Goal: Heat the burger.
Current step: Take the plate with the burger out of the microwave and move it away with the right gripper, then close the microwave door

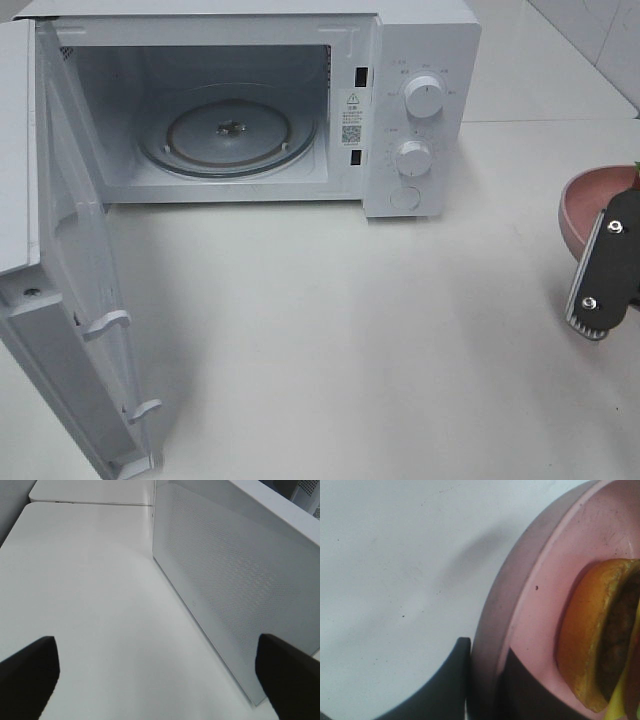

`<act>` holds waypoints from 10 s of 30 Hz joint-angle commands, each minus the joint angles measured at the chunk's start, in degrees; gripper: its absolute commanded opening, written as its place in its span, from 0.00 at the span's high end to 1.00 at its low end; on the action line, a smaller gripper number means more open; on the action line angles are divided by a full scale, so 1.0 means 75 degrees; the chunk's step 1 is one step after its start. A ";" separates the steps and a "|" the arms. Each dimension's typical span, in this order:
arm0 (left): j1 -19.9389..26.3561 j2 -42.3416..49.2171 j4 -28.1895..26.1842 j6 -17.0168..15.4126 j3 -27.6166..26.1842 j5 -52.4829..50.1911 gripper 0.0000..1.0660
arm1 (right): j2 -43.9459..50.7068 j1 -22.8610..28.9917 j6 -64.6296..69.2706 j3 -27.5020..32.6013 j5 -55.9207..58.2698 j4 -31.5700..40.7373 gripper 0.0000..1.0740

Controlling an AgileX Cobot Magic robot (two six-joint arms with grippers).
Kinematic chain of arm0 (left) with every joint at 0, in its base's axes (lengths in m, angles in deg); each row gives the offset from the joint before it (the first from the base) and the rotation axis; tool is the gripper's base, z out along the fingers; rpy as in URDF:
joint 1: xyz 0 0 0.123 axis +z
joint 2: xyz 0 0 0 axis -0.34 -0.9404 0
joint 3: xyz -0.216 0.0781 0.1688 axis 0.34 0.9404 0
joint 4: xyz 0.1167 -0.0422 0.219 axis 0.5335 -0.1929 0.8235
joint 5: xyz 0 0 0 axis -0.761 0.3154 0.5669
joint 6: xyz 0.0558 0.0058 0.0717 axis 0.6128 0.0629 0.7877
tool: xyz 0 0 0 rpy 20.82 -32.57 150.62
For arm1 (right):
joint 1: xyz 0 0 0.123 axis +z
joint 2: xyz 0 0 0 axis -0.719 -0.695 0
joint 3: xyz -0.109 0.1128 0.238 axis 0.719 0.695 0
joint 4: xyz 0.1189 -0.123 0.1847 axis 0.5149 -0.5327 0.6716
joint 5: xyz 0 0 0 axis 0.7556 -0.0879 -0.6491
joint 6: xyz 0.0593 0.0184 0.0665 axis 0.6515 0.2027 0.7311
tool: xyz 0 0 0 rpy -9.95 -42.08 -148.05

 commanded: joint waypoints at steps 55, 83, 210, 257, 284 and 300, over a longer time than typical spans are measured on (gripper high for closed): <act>0.0031 0.0138 0.0000 -0.0046 0.0038 0.0015 0.04 | -0.5172 -0.0046 0.7349 -0.1146 0.0741 -0.1398 0.96; 0.0031 0.0138 0.0000 -0.0046 0.0038 0.0015 0.04 | -0.6012 -0.0244 0.7953 -0.1161 0.0512 -0.1627 0.47; 0.0031 0.0107 0.0000 -0.0046 0.0038 0.0015 0.04 | 0.8388 -0.5027 -0.0596 -0.0489 0.1482 0.5523 0.34; 0.0031 -0.4423 0.0581 0.0222 0.0764 -0.5180 1.00 | 0.8388 -0.5027 -0.0596 -0.0489 0.1482 0.5523 0.34; -0.0840 -0.7273 0.1345 -0.0588 0.2002 -1.0626 1.00 | 0.8388 -0.5027 -0.0596 -0.0489 0.1482 0.5523 0.34; -0.0840 -0.9771 0.4614 -0.3040 0.1872 -1.3812 1.00 | 0.8388 -0.5027 -0.0596 -0.0489 0.1482 0.5523 0.34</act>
